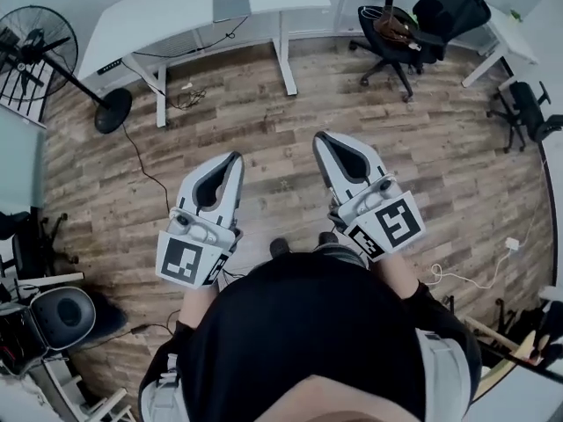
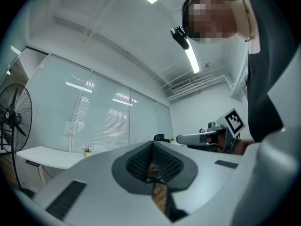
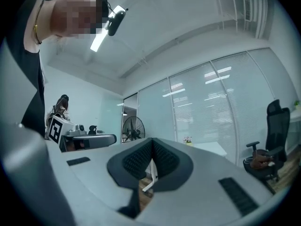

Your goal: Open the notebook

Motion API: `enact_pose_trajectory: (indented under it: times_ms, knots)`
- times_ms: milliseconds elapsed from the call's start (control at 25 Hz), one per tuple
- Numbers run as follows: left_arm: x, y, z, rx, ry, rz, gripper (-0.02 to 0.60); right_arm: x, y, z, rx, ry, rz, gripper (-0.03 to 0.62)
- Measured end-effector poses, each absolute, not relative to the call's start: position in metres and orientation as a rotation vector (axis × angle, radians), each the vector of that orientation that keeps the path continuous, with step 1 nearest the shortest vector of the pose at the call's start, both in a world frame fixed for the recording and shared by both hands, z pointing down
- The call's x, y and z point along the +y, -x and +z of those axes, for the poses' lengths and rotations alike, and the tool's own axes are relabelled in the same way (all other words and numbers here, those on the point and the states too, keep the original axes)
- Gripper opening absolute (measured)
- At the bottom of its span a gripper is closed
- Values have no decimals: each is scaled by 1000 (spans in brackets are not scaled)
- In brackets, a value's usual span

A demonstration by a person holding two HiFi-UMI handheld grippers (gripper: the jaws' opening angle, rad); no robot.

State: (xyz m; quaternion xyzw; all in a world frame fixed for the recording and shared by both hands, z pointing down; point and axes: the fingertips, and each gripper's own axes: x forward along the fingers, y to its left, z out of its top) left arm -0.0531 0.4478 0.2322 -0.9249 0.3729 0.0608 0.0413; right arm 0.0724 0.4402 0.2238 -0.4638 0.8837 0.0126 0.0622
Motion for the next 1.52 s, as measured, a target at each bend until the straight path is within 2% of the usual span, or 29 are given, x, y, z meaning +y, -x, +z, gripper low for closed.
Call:
enact_pose_trajectory:
  times_ms: [640,1520]
  knots:
    - [425,34,235,1051,2854,151,9,432,-92,228,2635,1528,55,5]
    - [235,1,210,1258,2722,230,10,223,-125,213,2694,1309,58,5]
